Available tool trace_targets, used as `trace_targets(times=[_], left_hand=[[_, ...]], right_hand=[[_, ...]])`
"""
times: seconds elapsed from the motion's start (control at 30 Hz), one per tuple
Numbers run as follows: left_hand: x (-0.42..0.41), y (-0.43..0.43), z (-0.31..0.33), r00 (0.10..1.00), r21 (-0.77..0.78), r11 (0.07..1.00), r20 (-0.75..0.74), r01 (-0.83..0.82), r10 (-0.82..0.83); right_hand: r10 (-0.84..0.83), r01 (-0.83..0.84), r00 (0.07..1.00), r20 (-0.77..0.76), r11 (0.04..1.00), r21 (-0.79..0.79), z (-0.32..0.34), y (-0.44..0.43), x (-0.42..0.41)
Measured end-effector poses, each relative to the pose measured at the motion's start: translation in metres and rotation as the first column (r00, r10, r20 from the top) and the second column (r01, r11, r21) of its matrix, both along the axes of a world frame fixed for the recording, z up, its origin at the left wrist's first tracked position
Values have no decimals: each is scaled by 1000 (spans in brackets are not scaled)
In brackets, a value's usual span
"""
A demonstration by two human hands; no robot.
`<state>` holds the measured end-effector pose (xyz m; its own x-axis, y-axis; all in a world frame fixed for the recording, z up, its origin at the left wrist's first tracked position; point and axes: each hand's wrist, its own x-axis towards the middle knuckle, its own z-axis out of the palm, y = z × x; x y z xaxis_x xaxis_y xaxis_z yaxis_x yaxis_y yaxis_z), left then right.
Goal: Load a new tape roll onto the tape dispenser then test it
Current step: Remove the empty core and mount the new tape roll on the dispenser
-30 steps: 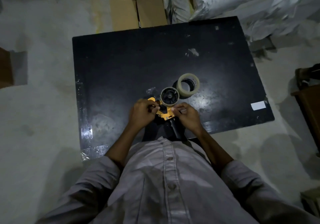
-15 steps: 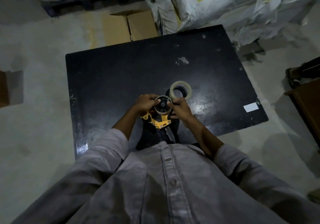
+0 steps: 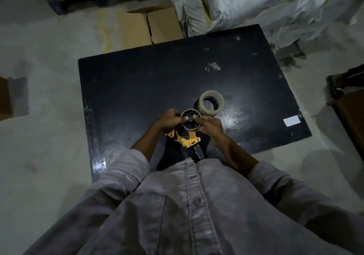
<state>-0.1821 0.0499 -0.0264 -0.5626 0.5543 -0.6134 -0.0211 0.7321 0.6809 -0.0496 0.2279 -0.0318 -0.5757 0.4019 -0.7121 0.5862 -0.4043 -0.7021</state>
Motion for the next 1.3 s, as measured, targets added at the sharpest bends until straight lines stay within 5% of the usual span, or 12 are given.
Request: trace_targets(times=[0.93, 1.17, 1.3], left_hand=[[19, 6, -8, 947, 39, 947, -31, -317, 319], [20, 4, -8, 878, 108, 871, 89, -478, 471], [13, -2, -5, 878, 201, 859, 199, -471, 435]], right_hand=[[-10, -34, 985, 174, 968, 250, 20, -5, -9], [36, -127, 970, 240, 918, 375, 19, -3, -13], [72, -121, 981, 181, 954, 275, 18, -1, -8]])
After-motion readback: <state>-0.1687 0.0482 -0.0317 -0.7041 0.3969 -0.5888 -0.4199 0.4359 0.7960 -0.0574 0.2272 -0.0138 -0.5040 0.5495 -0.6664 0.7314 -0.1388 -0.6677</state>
